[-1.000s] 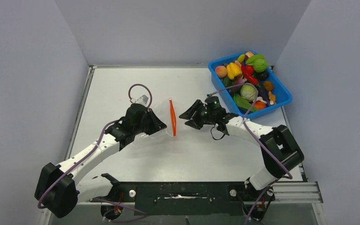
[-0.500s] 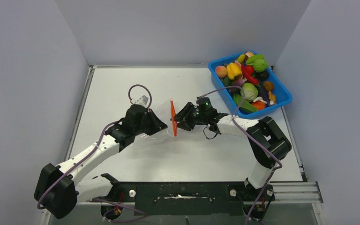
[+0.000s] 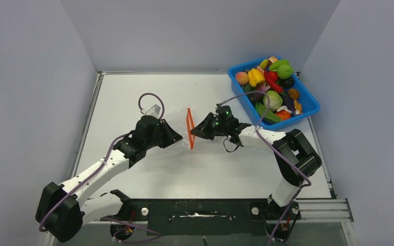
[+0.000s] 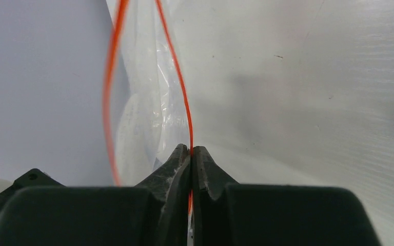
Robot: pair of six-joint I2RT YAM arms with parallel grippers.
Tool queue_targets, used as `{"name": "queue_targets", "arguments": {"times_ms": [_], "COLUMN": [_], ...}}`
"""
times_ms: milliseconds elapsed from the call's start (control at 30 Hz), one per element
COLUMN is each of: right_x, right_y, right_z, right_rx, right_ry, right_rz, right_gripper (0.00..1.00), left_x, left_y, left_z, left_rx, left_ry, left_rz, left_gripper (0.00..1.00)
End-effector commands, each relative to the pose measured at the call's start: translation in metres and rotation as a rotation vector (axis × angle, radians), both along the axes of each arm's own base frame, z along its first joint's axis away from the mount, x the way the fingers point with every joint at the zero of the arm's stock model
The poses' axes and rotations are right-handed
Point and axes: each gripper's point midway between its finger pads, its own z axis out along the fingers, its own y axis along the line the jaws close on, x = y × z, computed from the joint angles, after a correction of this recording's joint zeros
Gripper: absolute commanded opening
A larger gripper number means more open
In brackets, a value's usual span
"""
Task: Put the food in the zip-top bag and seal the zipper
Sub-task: Open the zipper of the food storage bag.
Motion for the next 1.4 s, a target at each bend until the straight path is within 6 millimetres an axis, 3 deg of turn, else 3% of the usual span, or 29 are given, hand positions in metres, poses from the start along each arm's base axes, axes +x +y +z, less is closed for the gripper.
{"name": "queue_targets", "arguments": {"times_ms": [0,167,300,500,633,833,1000,1367], "right_x": [0.015,0.018,0.028,0.035,0.037,0.028,0.020,0.016], "right_y": [-0.004,-0.022,-0.049,-0.087,-0.115,-0.136,-0.121,-0.042], "right_z": [0.042,0.053,0.066,0.101,0.126,0.161,0.169,0.130], "right_rx": [-0.046,-0.156,-0.321,-0.541,-0.661,-0.765,-0.802,-0.603], "right_ry": [-0.172,-0.263,-0.369,-0.527,-0.583,-0.660,-0.702,-0.646], "right_rz": [-0.007,-0.022,-0.065,-0.072,-0.131,-0.150,-0.066,0.049], "right_gripper": [0.00,0.00,0.00,0.00,0.00,0.00,0.00,0.00], "left_x": [0.006,0.006,0.010,0.014,0.014,0.007,0.005,0.007], "left_y": [-0.006,-0.010,-0.008,0.005,0.009,0.006,0.002,-0.006], "left_z": [0.032,0.044,0.054,0.073,0.096,0.126,0.137,0.122], "left_rx": [-0.052,-0.023,0.031,0.083,0.068,0.018,-0.003,-0.046], "left_ry": [-0.101,-0.139,-0.166,-0.244,-0.333,-0.434,-0.452,-0.409], "left_rz": [-0.010,-0.074,-0.103,-0.078,-0.076,-0.114,-0.136,-0.141], "left_gripper": [0.16,0.56,0.75,0.77,0.77,0.77,0.77,0.77]}}
